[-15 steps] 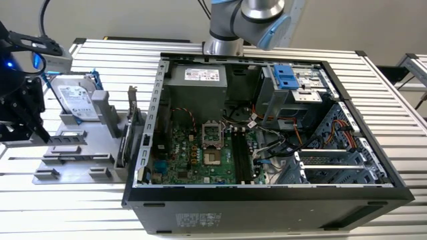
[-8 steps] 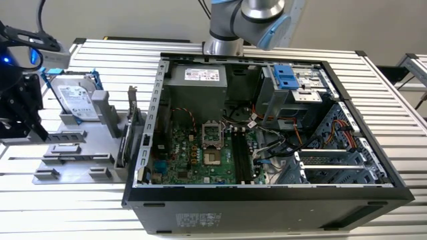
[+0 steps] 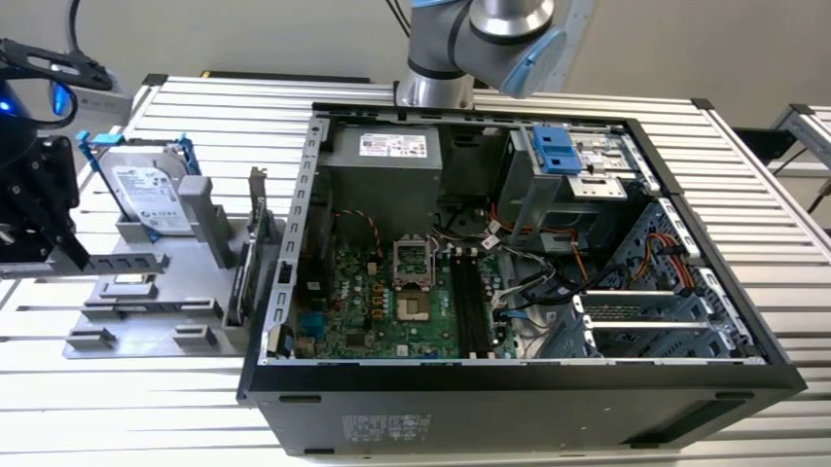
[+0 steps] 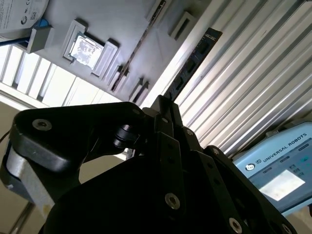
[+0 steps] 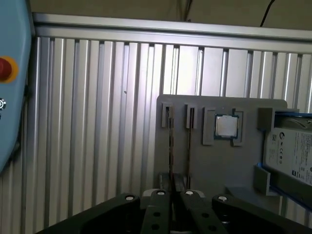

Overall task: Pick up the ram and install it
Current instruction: 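Pick up the ram and move it above insertion slot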

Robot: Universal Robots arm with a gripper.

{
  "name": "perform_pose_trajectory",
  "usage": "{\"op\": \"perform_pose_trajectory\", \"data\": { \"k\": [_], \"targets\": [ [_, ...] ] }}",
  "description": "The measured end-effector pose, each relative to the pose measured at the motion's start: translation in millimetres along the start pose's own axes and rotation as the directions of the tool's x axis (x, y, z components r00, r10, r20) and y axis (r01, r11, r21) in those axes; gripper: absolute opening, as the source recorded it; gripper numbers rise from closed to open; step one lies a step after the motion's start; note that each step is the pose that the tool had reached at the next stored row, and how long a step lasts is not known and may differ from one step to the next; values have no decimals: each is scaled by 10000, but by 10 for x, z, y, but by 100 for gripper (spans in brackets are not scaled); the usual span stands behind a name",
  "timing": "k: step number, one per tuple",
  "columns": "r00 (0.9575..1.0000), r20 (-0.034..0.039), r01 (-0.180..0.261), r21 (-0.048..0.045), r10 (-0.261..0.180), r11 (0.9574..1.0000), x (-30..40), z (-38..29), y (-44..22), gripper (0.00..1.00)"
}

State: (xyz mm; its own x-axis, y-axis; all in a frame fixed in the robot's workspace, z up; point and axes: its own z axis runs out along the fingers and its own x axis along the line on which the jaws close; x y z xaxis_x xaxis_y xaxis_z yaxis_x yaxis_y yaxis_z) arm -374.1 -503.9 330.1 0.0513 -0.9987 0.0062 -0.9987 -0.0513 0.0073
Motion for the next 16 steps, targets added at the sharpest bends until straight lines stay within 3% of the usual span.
{"op": "perform_pose_trajectory", "data": {
  "k": [16],
  "targets": [
    [10000, 0, -2, 0, 2, 10000, 1, -184, 1, 0]
  ]
}}
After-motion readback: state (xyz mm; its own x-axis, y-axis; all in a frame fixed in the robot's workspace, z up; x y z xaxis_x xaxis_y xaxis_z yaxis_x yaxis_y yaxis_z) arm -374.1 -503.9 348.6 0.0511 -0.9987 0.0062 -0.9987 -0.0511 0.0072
